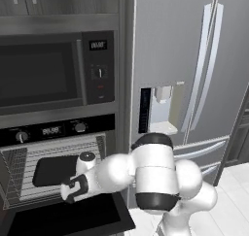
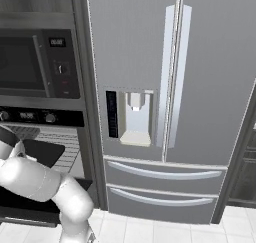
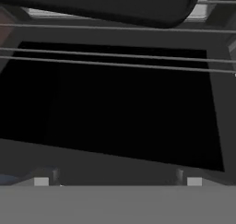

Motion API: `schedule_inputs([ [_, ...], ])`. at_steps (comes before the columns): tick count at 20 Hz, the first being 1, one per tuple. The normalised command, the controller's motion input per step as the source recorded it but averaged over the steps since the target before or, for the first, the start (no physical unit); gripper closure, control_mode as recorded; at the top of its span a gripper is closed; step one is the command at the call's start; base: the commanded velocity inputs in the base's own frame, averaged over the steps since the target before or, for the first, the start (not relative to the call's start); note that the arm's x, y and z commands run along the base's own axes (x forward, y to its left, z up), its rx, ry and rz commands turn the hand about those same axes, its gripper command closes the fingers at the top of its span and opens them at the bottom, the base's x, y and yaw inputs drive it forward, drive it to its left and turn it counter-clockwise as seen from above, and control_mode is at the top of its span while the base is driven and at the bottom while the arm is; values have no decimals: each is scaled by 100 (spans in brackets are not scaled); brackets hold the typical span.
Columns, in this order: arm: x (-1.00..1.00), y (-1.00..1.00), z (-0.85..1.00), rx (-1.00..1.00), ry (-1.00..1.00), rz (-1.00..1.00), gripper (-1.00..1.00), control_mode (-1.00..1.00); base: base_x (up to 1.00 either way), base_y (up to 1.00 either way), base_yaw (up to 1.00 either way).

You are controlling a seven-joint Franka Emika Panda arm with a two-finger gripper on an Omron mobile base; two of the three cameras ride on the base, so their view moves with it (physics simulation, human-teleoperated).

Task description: Take the baked cake out of the oven and place it on the plate for cooling. Then close the oven door.

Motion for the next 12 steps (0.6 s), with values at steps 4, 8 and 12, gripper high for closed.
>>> schedule_inputs([
  [4,30,21,-20,0,13,0,-100,-100,0,0,0],
  [8,18,32,-28,0,8,0,-100,-100,0,0,0],
  [12,18,39,-27,-3,0,0,-100,-100,0,0,0],
])
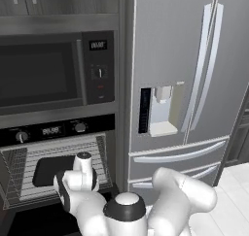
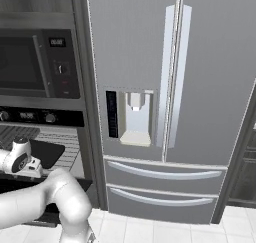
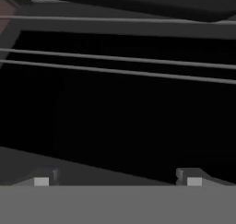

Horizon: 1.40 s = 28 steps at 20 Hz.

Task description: Take the baked cake out of the oven and place it on the plate for cooling. Then close the oven door.

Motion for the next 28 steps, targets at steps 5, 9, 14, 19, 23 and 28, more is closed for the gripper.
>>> schedule_inputs([
  [5,8,43,-29,-6,-1,0,-100,-100,0,0,0],
  [9,21,27,-39,-1,-3,0,-100,-100,0,0,0],
  [14,24,15,-37,0,-10,0,-100,-100,0,0,0],
  [19,24,18,-44,0,-4,0,-100,-100,0,0,0],
  [23,29,20,-39,0,0,0,-100,-100,0,0,0],
  [28,38,12,-21,0,0,0,-100,-100,0,0,0],
])
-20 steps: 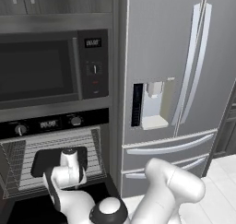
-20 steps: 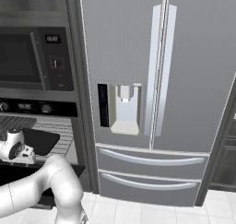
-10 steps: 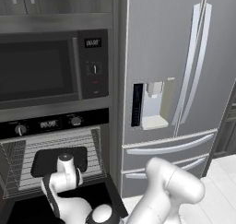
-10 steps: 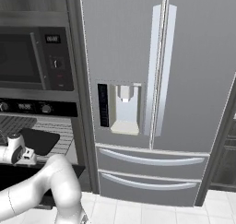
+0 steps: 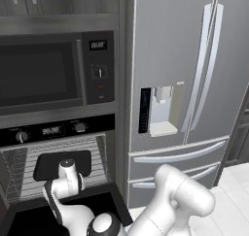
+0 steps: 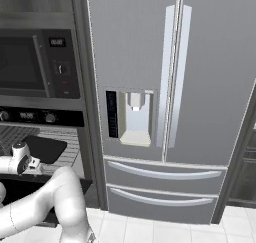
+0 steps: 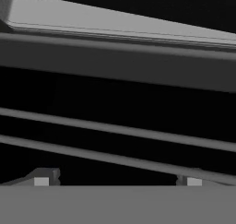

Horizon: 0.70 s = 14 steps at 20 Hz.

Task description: Take the baked cake out of the oven and place it on the plate for cooling. Then close the oven door.

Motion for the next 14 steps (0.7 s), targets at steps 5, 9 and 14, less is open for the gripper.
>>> schedule_inputs([
  [5,36,12,-22,0,0,0,-100,-100,0,0,0],
  [9,42,8,-8,0,-3,0,-100,-100,0,0,0],
  [14,42,13,-12,-2,-14,0,-100,-100,0,0,0],
])
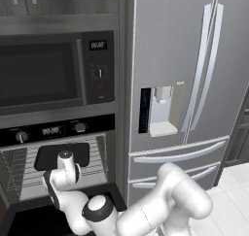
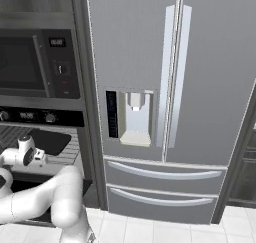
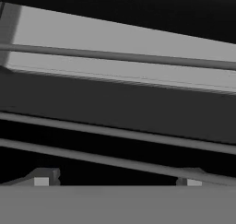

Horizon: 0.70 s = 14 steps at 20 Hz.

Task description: Take the baked cake out of the oven and place it on the plate for cooling. Then close the oven door.

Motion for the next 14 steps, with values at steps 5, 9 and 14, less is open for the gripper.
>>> schedule_inputs([
  [5,53,16,-12,-7,-17,0,-100,-100,0,0,0],
  [9,60,12,-5,-2,-12,0,-100,-100,0,0,0],
  [14,59,12,-10,-1,-9,0,-100,-100,0,0,0],
])
